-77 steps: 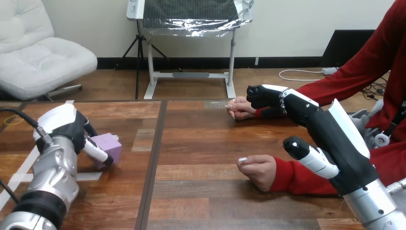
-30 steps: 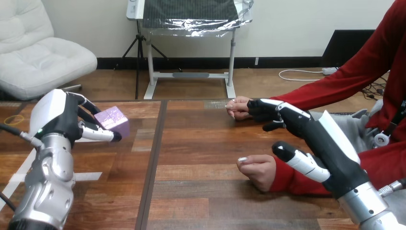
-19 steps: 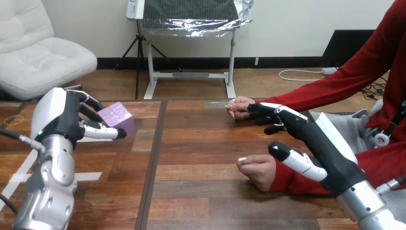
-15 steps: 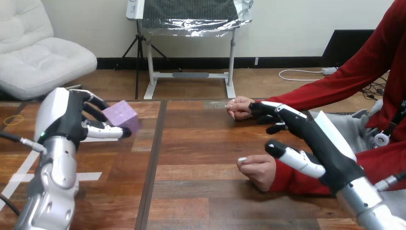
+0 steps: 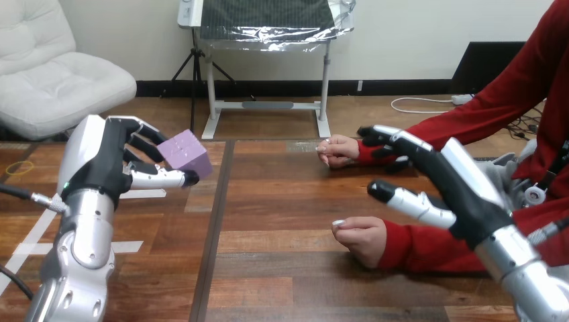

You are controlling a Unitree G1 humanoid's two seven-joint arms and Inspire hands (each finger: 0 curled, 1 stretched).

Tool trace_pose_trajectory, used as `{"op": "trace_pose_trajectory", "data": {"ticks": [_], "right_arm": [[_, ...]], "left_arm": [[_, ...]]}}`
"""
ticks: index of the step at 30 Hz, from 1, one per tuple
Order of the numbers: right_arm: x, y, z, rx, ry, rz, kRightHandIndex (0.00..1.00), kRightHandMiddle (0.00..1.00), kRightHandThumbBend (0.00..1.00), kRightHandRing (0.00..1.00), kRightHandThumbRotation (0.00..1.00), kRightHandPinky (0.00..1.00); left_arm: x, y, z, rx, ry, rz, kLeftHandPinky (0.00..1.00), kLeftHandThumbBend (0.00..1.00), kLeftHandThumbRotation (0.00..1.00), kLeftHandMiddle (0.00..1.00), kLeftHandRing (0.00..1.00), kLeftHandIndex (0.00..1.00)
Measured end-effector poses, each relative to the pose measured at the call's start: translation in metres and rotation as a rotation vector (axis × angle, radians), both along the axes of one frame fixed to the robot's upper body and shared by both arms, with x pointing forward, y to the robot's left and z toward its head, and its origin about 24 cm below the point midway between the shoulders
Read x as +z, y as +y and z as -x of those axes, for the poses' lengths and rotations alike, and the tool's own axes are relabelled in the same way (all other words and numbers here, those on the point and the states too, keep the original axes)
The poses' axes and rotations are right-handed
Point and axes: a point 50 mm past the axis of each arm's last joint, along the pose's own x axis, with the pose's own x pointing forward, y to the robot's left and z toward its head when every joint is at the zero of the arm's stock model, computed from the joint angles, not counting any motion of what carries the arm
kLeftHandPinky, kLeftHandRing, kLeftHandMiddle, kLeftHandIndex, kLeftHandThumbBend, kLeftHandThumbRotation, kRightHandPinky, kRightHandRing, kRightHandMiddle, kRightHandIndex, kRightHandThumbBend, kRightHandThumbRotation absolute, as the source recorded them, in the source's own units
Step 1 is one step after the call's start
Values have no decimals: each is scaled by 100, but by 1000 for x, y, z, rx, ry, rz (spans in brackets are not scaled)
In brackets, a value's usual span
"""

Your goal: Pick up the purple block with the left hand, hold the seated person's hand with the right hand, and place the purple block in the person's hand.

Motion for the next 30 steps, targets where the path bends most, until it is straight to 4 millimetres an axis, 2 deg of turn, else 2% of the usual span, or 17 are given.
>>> {"op": "trace_pose_trajectory", "data": {"ticks": [12, 24, 30], "right_arm": [[7, -11, -12, -40, -17, 79, 89, 88, 87, 84, 96, 72], [9, -23, -20, -64, 2, 182, 88, 87, 92, 83, 96, 68], [9, -29, -22, -73, 16, 224, 87, 86, 93, 82, 95, 67]], "left_arm": [[6, -4, 2, -41, -42, 13, 19, 73, 0, 36, 27, 44], [3, -6, 5, -64, -37, 53, 16, 70, 0, 33, 23, 44], [1, -7, 7, -69, -26, 79, 17, 69, 0, 34, 24, 44]]}}
